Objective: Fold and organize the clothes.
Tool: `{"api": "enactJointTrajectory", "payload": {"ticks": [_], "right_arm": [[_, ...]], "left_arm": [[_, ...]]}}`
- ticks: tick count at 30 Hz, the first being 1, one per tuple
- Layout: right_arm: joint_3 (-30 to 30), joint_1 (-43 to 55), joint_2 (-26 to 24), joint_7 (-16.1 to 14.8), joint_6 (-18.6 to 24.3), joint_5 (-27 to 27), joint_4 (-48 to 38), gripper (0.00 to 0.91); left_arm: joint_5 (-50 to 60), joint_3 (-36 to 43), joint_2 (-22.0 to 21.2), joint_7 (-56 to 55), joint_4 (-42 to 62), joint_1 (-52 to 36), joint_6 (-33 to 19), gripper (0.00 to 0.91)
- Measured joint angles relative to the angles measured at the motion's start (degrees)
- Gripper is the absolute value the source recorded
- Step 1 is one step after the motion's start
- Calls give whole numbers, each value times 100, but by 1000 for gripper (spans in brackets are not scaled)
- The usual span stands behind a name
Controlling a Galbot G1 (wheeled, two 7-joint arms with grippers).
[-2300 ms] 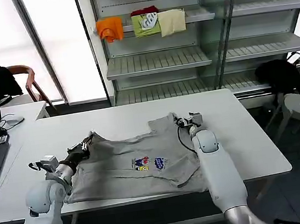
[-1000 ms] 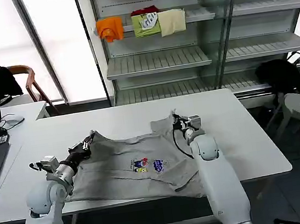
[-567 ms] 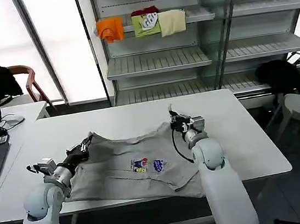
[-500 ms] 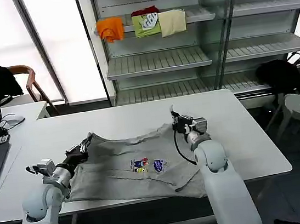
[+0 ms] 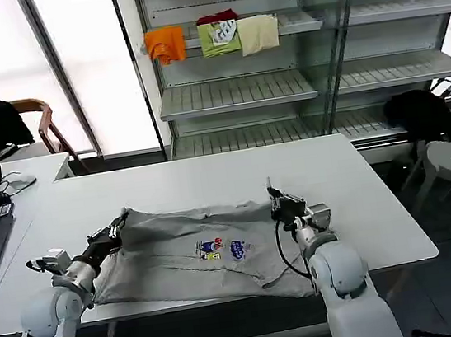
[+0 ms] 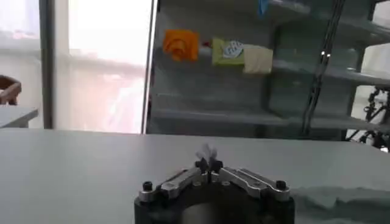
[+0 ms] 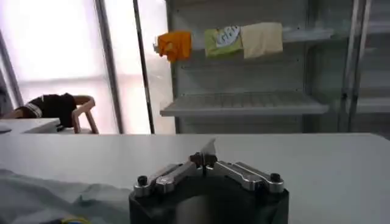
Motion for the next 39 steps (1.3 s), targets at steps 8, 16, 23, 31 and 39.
{"api": "enactJointTrajectory", "payload": {"ticks": [8, 16, 23, 31, 39], "right_arm": [[43, -491, -31, -47, -24, -27, 483, 0], [112, -930, -71, -133, -22, -83, 832, 0], [111, -1270, -56, -229, 34, -206, 956, 0], [97, -1540, -23, -278, 85, -403, 961, 0], [116, -1731, -45, -357, 55, -650, 984, 0]], "left_arm": [[-204, -103, 137, 90, 13, 145, -15, 0], [-266, -183, 245, 224, 12, 305, -21, 0], [-265, -228, 320, 374, 26, 445, -58, 0], [-139, -208, 366, 541, 26, 561, -135, 10], [63, -177, 378, 636, 26, 592, -166, 20]]}}
